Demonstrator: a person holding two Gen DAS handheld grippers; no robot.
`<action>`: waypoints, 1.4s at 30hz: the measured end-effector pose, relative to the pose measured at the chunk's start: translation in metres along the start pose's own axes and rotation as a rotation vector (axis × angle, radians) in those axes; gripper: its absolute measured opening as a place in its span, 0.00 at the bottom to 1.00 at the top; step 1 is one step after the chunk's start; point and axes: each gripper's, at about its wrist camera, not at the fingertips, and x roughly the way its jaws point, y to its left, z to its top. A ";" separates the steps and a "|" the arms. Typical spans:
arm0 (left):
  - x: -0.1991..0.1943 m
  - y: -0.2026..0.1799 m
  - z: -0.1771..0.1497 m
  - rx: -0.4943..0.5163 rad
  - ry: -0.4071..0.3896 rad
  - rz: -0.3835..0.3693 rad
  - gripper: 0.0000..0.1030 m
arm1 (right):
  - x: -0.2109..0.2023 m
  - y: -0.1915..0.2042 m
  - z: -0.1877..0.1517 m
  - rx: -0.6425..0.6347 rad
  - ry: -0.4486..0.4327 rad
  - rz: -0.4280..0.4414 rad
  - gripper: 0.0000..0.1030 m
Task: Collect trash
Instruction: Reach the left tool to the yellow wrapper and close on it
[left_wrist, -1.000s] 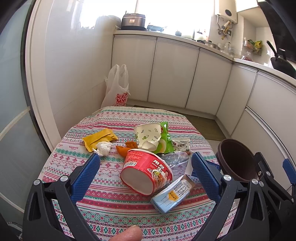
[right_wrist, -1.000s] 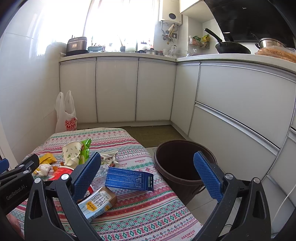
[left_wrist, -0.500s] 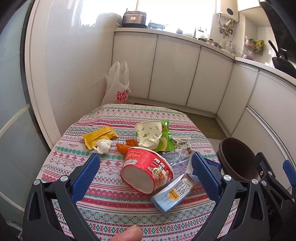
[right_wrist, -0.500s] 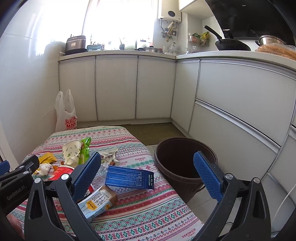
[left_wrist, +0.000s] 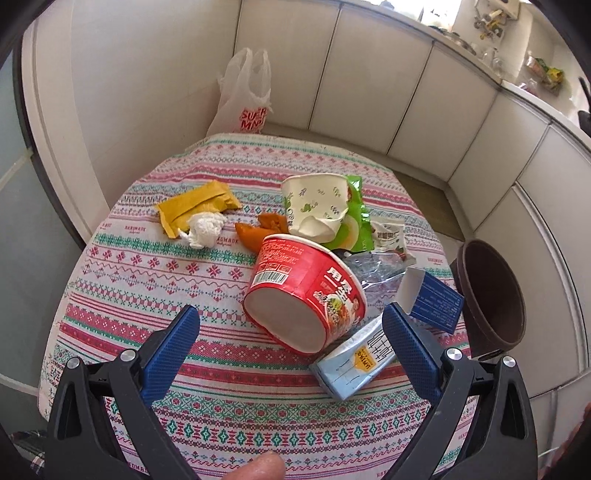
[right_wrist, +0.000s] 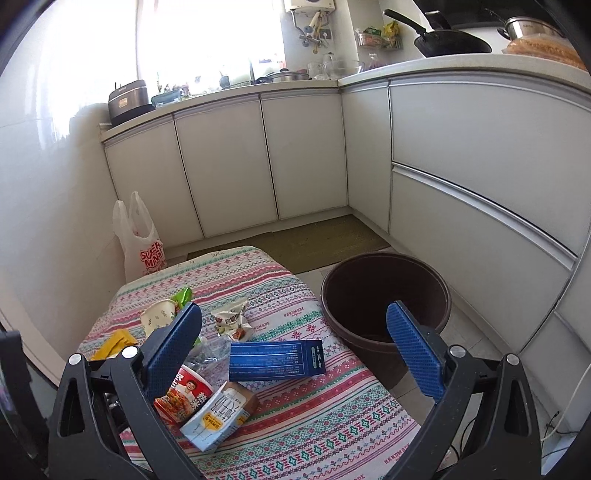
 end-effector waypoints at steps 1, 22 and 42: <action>0.005 0.005 0.004 -0.020 0.009 -0.004 0.93 | 0.004 0.000 0.007 0.006 0.015 0.008 0.93; 0.122 0.075 0.159 0.070 0.190 0.183 0.93 | 0.114 0.007 0.004 0.068 0.349 0.051 0.93; 0.244 0.103 0.149 0.216 0.453 0.149 0.93 | 0.138 0.026 -0.005 0.016 0.378 0.126 0.93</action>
